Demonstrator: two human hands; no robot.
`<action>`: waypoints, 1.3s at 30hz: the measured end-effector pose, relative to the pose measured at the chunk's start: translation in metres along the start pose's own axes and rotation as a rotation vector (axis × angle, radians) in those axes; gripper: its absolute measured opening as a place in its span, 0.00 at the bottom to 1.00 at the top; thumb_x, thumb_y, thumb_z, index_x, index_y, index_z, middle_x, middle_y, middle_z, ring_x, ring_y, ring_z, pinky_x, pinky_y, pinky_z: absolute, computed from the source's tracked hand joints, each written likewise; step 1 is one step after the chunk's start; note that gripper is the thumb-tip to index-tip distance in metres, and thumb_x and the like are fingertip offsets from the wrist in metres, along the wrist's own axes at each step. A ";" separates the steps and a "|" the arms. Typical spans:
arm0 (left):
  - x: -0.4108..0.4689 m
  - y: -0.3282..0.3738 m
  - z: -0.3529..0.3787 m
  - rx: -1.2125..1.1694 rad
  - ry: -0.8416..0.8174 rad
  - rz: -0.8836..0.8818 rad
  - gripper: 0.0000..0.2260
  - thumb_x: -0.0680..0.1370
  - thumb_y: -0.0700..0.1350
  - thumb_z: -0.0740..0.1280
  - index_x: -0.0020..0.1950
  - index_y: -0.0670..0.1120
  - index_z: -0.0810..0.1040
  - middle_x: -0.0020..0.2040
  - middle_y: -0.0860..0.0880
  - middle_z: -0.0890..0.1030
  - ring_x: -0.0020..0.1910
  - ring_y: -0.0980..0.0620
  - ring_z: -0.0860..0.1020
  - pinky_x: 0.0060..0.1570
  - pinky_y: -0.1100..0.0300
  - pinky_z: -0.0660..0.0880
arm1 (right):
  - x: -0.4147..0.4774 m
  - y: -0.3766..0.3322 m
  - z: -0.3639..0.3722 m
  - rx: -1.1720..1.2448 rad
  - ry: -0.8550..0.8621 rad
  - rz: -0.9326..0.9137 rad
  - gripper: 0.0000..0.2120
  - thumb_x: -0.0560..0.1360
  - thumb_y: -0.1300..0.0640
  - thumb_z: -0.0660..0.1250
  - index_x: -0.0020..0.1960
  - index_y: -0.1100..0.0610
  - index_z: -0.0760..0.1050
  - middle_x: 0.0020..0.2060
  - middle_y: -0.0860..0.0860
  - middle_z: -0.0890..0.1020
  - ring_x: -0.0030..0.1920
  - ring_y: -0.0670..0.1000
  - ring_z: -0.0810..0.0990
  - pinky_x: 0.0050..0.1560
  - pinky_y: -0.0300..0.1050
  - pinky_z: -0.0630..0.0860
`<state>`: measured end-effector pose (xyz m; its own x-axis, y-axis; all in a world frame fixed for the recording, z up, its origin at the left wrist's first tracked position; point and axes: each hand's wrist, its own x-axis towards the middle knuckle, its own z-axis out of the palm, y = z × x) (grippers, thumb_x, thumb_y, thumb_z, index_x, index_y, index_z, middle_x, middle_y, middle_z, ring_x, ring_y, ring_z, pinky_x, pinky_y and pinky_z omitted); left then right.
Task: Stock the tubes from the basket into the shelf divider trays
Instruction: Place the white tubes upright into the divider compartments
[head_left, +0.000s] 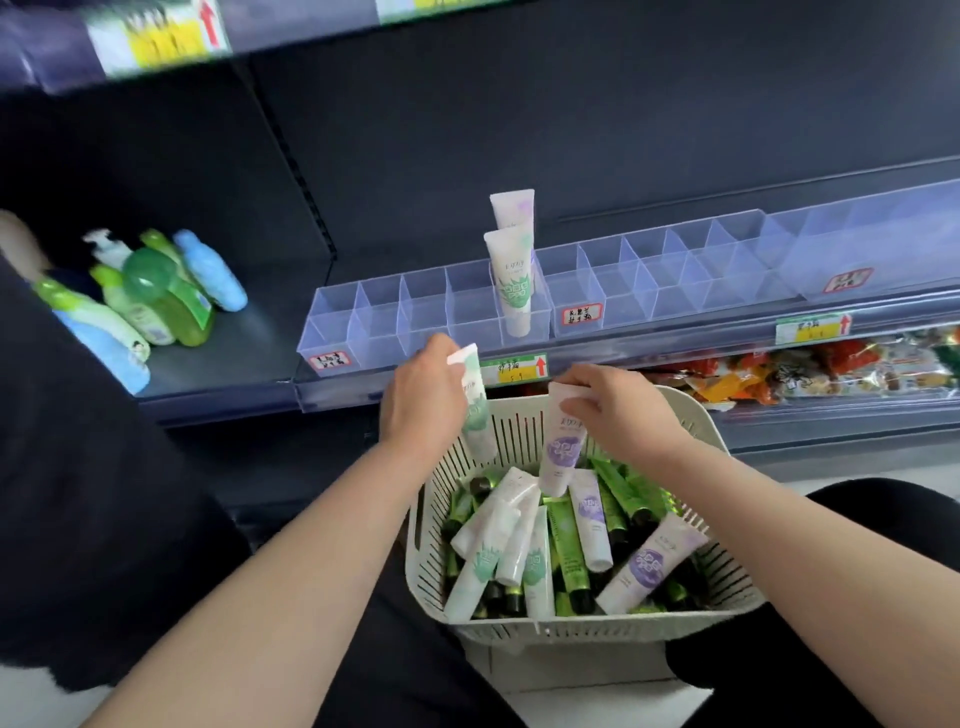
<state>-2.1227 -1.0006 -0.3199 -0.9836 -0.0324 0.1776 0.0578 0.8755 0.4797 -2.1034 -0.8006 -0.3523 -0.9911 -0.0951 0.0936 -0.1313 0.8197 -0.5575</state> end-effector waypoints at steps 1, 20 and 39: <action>0.003 -0.001 -0.011 -0.045 0.056 -0.028 0.05 0.82 0.44 0.58 0.54 0.48 0.72 0.49 0.46 0.79 0.46 0.45 0.76 0.38 0.50 0.73 | 0.004 -0.008 -0.005 -0.004 0.032 -0.027 0.11 0.75 0.58 0.64 0.57 0.52 0.77 0.48 0.50 0.82 0.47 0.53 0.79 0.42 0.47 0.75; 0.062 0.006 -0.096 -0.180 0.293 -0.091 0.05 0.82 0.45 0.56 0.55 0.49 0.71 0.48 0.48 0.76 0.45 0.48 0.74 0.30 0.56 0.67 | 0.143 -0.130 -0.069 -0.173 0.361 -0.233 0.12 0.78 0.59 0.59 0.59 0.53 0.73 0.51 0.51 0.79 0.46 0.57 0.78 0.43 0.45 0.63; 0.135 -0.001 -0.055 -0.291 0.233 -0.080 0.05 0.82 0.44 0.57 0.54 0.48 0.72 0.49 0.49 0.76 0.46 0.49 0.74 0.32 0.57 0.67 | 0.245 -0.099 -0.036 -0.427 0.086 -0.167 0.13 0.77 0.56 0.63 0.58 0.44 0.78 0.52 0.50 0.83 0.52 0.57 0.79 0.59 0.49 0.65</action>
<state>-2.2463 -1.0328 -0.2493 -0.9237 -0.2332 0.3039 0.0612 0.6933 0.7181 -2.3327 -0.8845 -0.2449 -0.9492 -0.2136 0.2311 -0.2498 0.9580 -0.1408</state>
